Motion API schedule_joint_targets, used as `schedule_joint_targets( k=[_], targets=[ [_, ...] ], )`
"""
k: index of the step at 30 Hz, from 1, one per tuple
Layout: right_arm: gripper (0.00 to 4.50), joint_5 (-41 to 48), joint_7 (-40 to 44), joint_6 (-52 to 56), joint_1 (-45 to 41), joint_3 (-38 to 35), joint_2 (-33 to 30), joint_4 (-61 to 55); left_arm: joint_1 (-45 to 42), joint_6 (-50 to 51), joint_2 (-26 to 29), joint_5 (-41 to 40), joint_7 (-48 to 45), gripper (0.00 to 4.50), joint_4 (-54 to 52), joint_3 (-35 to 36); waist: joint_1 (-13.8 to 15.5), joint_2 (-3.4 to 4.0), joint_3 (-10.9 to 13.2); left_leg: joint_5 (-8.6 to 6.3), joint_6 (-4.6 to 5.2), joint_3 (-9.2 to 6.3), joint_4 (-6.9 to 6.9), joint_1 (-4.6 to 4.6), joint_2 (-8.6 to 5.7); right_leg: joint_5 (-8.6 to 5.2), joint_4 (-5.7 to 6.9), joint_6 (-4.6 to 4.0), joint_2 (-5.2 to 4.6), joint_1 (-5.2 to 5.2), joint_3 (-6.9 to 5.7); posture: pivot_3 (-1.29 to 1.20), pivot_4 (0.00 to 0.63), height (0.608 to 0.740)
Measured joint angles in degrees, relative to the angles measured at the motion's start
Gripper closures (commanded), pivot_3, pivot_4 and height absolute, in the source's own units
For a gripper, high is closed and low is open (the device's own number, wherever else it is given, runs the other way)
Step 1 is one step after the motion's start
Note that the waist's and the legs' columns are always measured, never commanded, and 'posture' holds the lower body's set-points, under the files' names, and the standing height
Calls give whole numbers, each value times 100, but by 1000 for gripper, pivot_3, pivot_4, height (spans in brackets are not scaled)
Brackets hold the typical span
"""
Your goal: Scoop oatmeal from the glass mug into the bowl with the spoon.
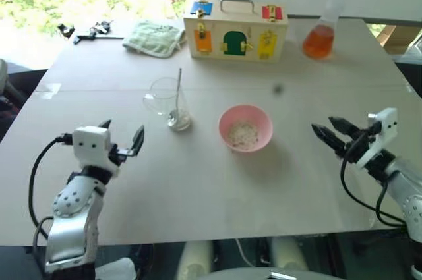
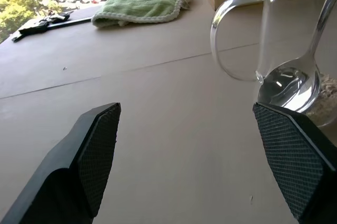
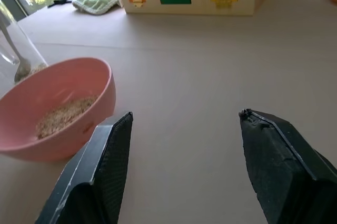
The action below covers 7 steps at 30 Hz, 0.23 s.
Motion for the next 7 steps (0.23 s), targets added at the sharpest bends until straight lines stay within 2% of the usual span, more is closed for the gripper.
schedule_joint_targets(
  k=[2,4,7],
  targets=[
    [1184,-145,397,-317,608,87,-37,-125,700,92,-89,-63,-165,281,-412,-100,7,-2,-2,-7,12,0,0,1,0,-1,0,0,-2,1,1,0,150,740],
    [1184,-411,785,-724,1102,336,-50,-172,1265,35,-189,37,-335,281,-635,-505,16,-1,-6,-16,27,-1,0,7,-2,-2,-2,1,-3,7,1,0,150,740],
    [1184,-802,1253,-1337,1506,644,-50,-22,1557,-248,-303,215,-524,281,-705,-1016,59,3,-11,-17,30,-4,8,15,-3,-3,0,-1,3,10,-2,0,150,740]
  ],
)
